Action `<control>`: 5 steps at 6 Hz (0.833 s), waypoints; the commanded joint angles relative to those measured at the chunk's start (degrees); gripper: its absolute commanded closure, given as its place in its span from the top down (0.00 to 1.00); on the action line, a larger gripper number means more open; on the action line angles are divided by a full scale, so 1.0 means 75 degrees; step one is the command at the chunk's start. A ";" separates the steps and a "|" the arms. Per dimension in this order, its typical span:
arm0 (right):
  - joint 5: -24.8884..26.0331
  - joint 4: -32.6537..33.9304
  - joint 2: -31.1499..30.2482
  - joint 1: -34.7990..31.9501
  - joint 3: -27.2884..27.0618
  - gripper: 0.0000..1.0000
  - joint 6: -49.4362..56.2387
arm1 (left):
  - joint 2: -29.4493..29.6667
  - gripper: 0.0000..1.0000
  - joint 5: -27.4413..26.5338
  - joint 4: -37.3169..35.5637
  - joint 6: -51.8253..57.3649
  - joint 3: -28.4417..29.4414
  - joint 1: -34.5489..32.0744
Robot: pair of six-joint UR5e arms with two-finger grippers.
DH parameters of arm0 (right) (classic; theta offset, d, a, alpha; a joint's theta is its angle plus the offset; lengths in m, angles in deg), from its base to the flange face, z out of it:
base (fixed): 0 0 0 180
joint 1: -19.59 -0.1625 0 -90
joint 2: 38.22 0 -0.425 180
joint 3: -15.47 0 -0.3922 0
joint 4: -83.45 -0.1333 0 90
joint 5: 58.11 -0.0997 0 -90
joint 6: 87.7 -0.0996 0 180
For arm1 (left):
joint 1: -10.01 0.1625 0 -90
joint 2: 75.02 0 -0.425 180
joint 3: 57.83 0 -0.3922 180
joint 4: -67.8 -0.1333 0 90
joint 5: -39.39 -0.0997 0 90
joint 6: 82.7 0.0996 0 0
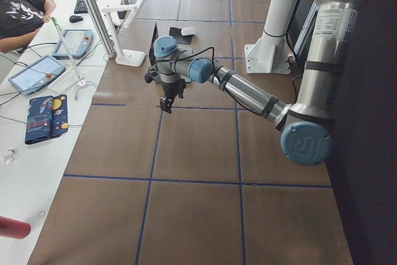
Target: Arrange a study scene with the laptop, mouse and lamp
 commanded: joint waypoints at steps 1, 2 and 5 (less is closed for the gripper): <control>0.0008 -0.0271 0.0042 0.0000 0.0158 1.00 -0.0016 | -0.0846 1.00 0.0048 0.0032 0.1407 0.0371 -0.1365; 0.0031 -0.0296 0.0042 0.0000 0.0193 1.00 -0.0062 | -0.1466 1.00 0.0072 0.0066 0.1652 0.0454 -0.1767; -0.0051 -0.0273 0.0042 0.0000 0.0252 1.00 -0.0098 | -0.2347 1.00 0.0026 0.0066 0.1678 0.0993 -0.2193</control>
